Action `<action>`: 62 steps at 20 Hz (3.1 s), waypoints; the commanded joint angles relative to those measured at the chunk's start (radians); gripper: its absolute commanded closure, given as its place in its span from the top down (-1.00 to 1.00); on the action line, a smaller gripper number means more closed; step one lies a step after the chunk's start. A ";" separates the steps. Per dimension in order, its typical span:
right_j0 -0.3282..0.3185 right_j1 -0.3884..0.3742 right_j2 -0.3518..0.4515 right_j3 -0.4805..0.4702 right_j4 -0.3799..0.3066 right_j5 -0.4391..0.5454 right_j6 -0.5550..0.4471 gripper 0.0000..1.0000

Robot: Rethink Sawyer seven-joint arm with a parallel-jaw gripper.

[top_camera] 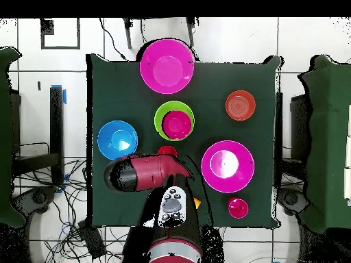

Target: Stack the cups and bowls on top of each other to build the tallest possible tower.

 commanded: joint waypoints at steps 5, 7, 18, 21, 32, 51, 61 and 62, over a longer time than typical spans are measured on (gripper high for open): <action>-0.040 0.033 0.101 -0.108 -0.043 0.116 -0.037 1.00; -0.039 0.036 0.101 -0.114 -0.049 0.118 -0.040 1.00; -0.043 0.048 0.105 -0.145 -0.080 0.131 -0.076 1.00; -0.041 0.051 0.105 -0.143 -0.086 0.128 -0.079 1.00; -0.102 0.010 0.106 -0.045 -0.170 0.078 -0.117 1.00; -0.152 0.040 0.155 0.007 -0.211 0.012 -0.006 1.00; -0.099 0.059 0.137 0.005 -0.190 -0.003 0.056 1.00; -0.104 0.066 0.139 -0.008 -0.188 0.005 0.049 1.00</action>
